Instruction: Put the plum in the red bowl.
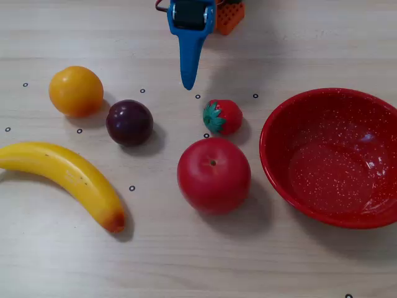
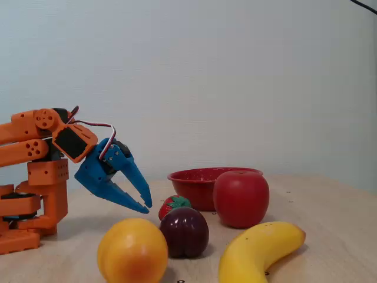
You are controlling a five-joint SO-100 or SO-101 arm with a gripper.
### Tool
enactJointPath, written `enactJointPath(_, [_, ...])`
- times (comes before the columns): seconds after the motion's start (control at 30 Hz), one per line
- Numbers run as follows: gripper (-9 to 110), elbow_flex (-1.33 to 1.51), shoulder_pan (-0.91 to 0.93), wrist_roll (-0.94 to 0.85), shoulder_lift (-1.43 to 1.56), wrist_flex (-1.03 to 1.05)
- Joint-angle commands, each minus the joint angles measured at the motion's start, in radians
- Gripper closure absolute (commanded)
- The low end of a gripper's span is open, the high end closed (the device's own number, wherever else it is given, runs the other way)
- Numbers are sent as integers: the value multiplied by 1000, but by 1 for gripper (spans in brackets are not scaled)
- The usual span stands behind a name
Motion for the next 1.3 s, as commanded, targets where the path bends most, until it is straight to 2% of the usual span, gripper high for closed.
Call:
enactJointPath(0.0, [101, 8, -17, -6, 15, 0])
enactJointPath(0.93, [101, 8, -2, 21, 14, 0])
enactJointPath(1.13, [101, -77, 15, 58, -195, -179])
enactJointPath(1.27, [101, -305, -5, 71, -420, -143])
